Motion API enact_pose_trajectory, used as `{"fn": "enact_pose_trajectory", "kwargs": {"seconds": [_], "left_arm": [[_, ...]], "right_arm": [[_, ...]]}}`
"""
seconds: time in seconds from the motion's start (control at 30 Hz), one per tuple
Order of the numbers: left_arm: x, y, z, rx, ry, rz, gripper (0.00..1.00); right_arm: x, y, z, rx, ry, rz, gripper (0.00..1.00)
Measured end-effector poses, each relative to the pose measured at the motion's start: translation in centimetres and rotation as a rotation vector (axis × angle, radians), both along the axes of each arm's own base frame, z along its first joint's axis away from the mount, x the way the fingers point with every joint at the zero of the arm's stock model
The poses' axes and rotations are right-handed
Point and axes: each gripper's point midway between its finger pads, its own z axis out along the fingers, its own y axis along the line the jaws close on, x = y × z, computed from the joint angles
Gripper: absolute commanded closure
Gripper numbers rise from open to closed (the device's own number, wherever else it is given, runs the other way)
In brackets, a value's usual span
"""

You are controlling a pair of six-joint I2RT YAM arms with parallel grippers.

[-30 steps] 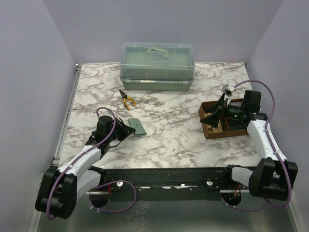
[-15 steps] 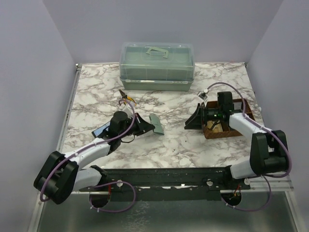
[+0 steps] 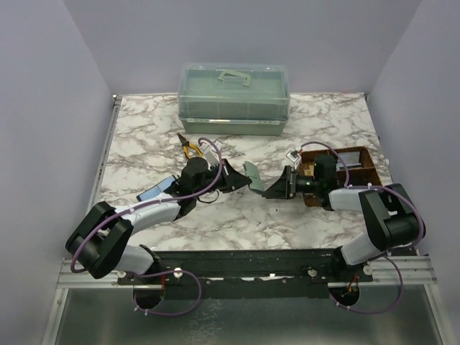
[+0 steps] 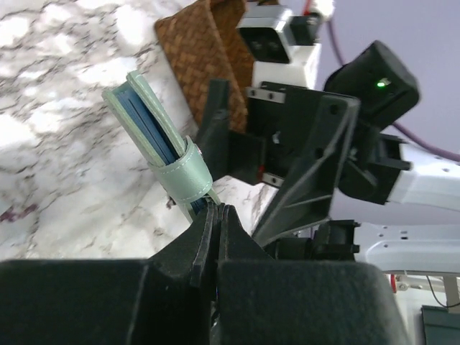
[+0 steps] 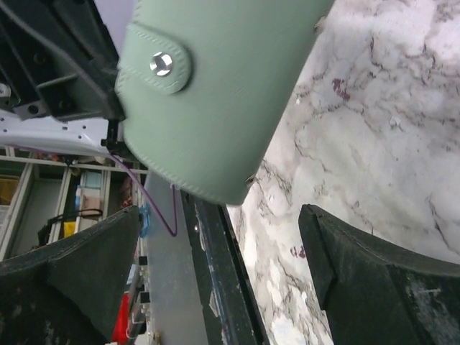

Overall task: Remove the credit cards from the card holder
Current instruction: Pick up the card holder from the center of the board, then open the card holder.

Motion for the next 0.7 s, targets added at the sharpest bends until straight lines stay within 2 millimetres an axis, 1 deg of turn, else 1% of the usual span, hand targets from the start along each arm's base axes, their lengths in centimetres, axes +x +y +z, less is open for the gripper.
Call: {"fn": "enact_pose_trajectory", "kwargs": {"seconds": [0.1,0.17,0.37,0.5,0.57,0.7], "left_arm": [[0.1,-0.7,1.5,-0.034,-0.029,-0.01,1.0],[0.0,-1.1,2.1,-0.054,-0.04,-0.017,1.0],[-0.5,-1.7,3.2,-0.099,-0.039,-0.03,1.0],[-1.1,-2.4,4.3,-0.141,-0.05,-0.047,1.0],[-1.4,-2.7,4.9,-0.162,-0.06,-0.058,1.0],[-2.0,-3.2,5.6,-0.189,-0.071,-0.077,1.0]], "right_arm": [[0.8,0.4,0.5,0.039,0.017,-0.018,0.0],[1.2,0.6,1.1,0.071,0.021,-0.028,0.0],[1.4,0.9,4.0,0.16,-0.015,-0.03,0.0],[1.3,1.0,5.7,0.199,-0.044,-0.022,0.0],[1.3,1.0,6.2,0.209,-0.046,-0.022,0.03],[1.2,0.9,6.7,0.22,-0.036,-0.023,0.19]]}}
